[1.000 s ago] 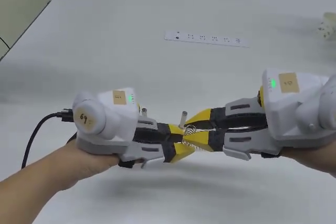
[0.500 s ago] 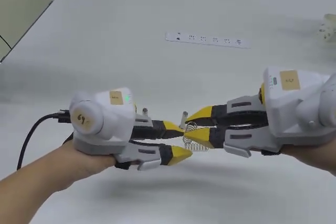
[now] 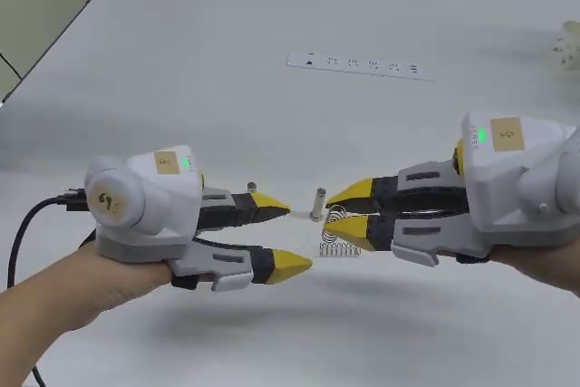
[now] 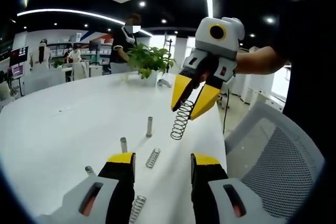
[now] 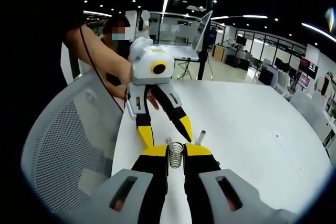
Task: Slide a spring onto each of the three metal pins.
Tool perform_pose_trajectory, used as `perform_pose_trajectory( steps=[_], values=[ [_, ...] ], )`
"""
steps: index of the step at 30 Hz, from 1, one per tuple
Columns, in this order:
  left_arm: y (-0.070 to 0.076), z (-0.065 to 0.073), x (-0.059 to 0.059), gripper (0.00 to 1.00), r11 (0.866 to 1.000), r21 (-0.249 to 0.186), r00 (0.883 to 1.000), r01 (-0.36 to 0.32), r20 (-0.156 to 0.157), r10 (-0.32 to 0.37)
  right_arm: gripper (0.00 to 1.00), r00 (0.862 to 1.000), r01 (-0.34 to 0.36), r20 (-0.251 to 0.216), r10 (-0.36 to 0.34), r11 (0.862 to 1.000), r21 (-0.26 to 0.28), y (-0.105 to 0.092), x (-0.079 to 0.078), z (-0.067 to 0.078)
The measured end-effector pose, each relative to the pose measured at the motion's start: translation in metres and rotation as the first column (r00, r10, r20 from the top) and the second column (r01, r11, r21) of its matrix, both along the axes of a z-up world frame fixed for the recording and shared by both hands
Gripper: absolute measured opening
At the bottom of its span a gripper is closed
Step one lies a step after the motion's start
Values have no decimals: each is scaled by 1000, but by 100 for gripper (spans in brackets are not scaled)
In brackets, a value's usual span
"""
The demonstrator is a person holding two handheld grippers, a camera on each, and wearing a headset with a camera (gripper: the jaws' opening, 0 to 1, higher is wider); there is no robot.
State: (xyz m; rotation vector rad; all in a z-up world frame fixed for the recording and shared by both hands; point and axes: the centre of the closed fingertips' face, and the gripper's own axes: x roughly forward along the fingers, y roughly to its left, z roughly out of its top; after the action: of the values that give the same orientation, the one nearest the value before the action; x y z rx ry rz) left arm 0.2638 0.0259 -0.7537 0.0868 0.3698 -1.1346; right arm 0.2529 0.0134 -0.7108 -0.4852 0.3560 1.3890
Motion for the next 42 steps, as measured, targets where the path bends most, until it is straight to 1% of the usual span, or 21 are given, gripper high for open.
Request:
perform_pose_trajectory(
  steps=[1, 3, 5, 8, 9, 12, 15, 18, 22, 25, 27, 28, 29, 31, 33, 38, 41, 42],
  values=[
    [2, 0, 0, 39, 1000, 1, 1000, -5, 3, 5, 8, 1000, 2, -1, -2, 1000, 0, 0, 0, 0],
    [6, 1, 1, 43, 1000, -2, 1000, -28, -3, 28, 8, 1000, 8, -1, -8, 1000, 2, -2, 2, 0],
    [12, 1, 4, 49, 998, 2, 998, -57, 16, 57, 8, 1000, 14, -2, -14, 1000, 0, -4, 3, -1],
    [19, 3, 7, 53, 996, -7, 996, -86, 15, 86, 8, 1000, 21, -4, -21, 1000, -3, -6, 4, -2],
    [20, 4, 8, 55, 995, -14, 995, -96, 9, 96, 8, 1000, 23, -3, -23, 1000, -4, -7, 5, -3],
    [25, 4, 8, 61, 993, -14, 993, -115, 8, 115, 8, 1000, 27, -4, -27, 1000, -6, -8, 5, -4],
    [29, 3, 8, 64, 992, -10, 992, -128, 10, 128, 8, 1000, 31, -4, -31, 999, -6, -10, 5, -4],
    [35, 1, 8, 67, 989, -5, 989, -147, 4, 147, 8, 999, 37, -3, -37, 999, -6, -11, 6, -4],
    [42, -1, 9, 71, 986, -7, 986, -169, -6, 169, 8, 999, 44, -1, -44, 999, -6, -14, 8, -3],
    [46, -2, 9, 75, 983, -8, 983, -183, -18, 183, 8, 999, 48, 3, -48, 999, -13, -16, 8, -4],
    [50, -3, 11, 83, 978, -8, 978, -208, -10, 208, 8, 998, 55, 3, -55, 998, -12, -18, 9, -5],
    [52, -3, 11, 87, 975, -8, 975, -221, -19, 221, 8, 998, 59, 2, -59, 998, -13, -19, 9, -5],
    [53, -4, 12, 89, 975, -8, 974, -224, -20, 224, 8, 998, 61, 4, -61, 998, -14, -20, 10, -5],
    [56, -5, 12, 90, 973, -6, 973, -230, -19, 230, 8, 997, 71, 2, -71, 997, -15, -22, 11, -6],
    [57, -6, 11, 91, 972, -6, 972, -233, -27, 233, 8, 997, 77, 1, -77, 997, -15, -24, 12, -6],
    [59, -9, 11, 97, 971, -4, 970, -240, -36, 240, 8, 996, 88, 1, -88, 996, -22, -28, 14, -9],
    [61, -11, 11, 98, 969, -1, 968, -249, -41, 248, 8, 995, 99, 0, -99, 995, -23, -30, 16, -10],
    [62, -12, 10, 98, 968, -1, 967, -251, -48, 251, 8, 995, 103, 1, -103, 994, -25, -31, 17, -10]
  ],
)
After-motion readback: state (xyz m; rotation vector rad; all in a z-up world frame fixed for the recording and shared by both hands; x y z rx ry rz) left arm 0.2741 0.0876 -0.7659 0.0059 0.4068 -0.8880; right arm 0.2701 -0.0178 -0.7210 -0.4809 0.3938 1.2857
